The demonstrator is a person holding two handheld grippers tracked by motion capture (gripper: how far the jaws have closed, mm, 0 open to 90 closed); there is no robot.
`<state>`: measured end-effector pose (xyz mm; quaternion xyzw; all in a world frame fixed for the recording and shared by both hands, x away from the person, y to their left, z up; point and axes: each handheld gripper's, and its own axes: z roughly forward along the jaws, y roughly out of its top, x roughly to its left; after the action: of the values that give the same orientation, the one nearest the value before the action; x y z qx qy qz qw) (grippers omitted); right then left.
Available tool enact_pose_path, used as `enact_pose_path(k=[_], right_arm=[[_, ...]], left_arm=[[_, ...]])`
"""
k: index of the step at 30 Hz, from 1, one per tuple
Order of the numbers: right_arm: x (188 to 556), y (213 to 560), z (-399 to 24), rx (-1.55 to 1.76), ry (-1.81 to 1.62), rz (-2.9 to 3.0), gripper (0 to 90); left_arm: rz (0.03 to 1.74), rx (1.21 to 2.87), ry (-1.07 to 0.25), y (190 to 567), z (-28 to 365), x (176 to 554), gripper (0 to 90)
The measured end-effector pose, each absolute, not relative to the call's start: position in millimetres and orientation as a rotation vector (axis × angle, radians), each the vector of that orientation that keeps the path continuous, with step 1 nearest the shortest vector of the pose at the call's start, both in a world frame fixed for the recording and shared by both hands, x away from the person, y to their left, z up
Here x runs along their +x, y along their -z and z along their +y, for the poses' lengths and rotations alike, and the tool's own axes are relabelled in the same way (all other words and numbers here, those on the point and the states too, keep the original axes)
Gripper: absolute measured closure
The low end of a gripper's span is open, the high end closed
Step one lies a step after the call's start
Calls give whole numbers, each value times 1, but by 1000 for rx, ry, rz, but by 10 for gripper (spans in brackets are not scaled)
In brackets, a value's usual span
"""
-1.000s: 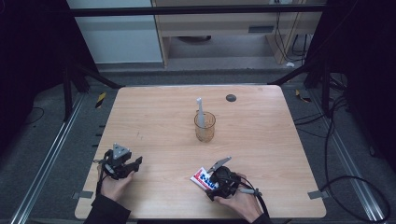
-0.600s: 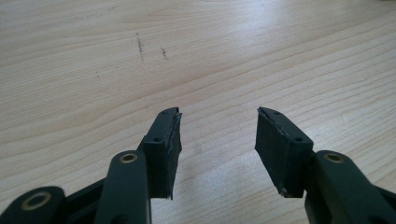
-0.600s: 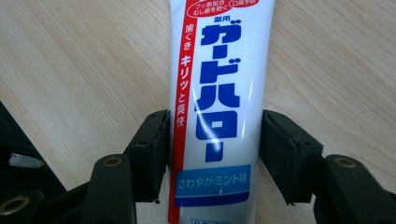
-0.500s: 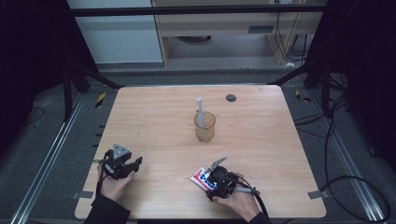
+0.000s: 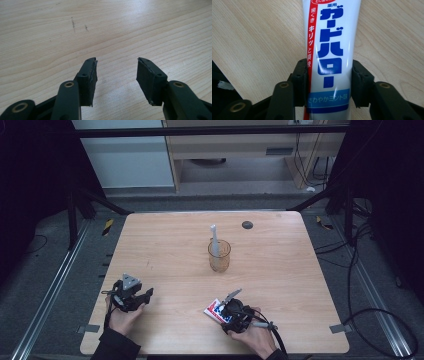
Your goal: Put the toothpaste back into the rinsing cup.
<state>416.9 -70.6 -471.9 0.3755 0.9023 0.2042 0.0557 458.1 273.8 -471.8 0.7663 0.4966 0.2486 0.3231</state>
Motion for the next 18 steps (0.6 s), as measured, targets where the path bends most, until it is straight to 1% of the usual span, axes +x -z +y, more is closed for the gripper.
enact_pose_path(k=[3, 6, 18], right_arm=[[417, 471, -73, 1153, -661, 2736, 624], [418, 470, -76, 1171, -698, 2728, 649], [421, 450, -96, 1162, -954, 2592, 671]], left_arm=[[1308, 2006, -650, 472, 274, 458, 496], [1307, 2008, -648, 472, 273, 459, 497], [1304, 2006, -650, 471, 273, 460, 497]])
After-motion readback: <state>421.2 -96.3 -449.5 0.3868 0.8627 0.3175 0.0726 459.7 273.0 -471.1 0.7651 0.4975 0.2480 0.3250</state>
